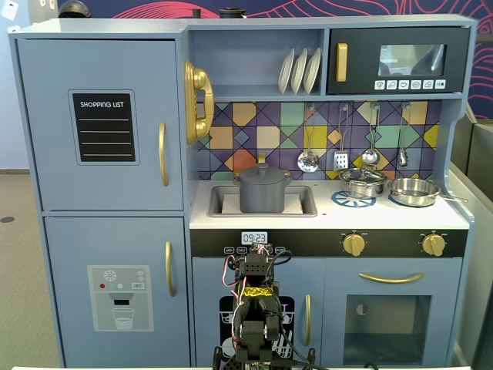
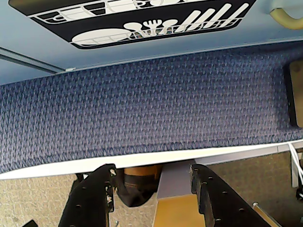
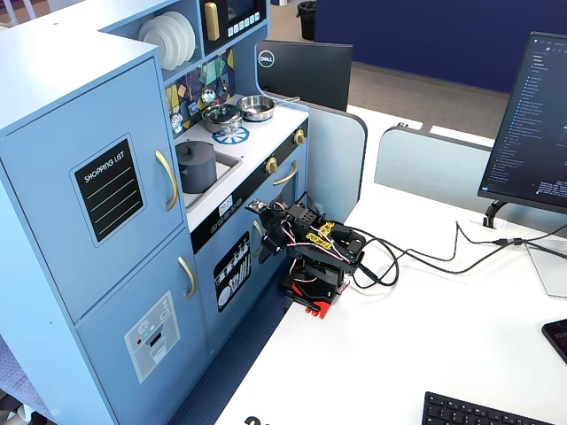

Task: Take off the lid from the gray recipient and place it on the counter

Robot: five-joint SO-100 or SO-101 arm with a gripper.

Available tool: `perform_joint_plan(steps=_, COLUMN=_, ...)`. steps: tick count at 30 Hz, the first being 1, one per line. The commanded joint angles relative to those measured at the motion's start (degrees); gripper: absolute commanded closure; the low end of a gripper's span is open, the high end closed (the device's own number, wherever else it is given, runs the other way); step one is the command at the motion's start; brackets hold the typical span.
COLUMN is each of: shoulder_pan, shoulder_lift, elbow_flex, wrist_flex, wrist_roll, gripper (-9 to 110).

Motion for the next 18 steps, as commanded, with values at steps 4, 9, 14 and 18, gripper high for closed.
perform_joint_plan(steps=4, shoulder_pan=1.93, shoulder_lift=-0.35, elbow_flex=0.00, wrist_flex=10.02, wrist_roll=1.41, gripper=101)
perform_joint_plan(steps=9, shoulder_pan=2.64, shoulder_lift=-0.35, elbow_flex=0.00, wrist_flex=9.93, wrist_roll=1.58, gripper=101)
perform_joint_plan(steps=14, shoulder_pan=3.52, shoulder_lift=-0.35, elbow_flex=0.00, wrist_flex=9.93, wrist_roll=1.49, gripper=101)
perform_joint_plan(steps=18, shoulder_pan=2.81, shoulder_lift=-0.35, elbow_flex=0.00, wrist_flex=7.65, wrist_roll=3.52, gripper=101)
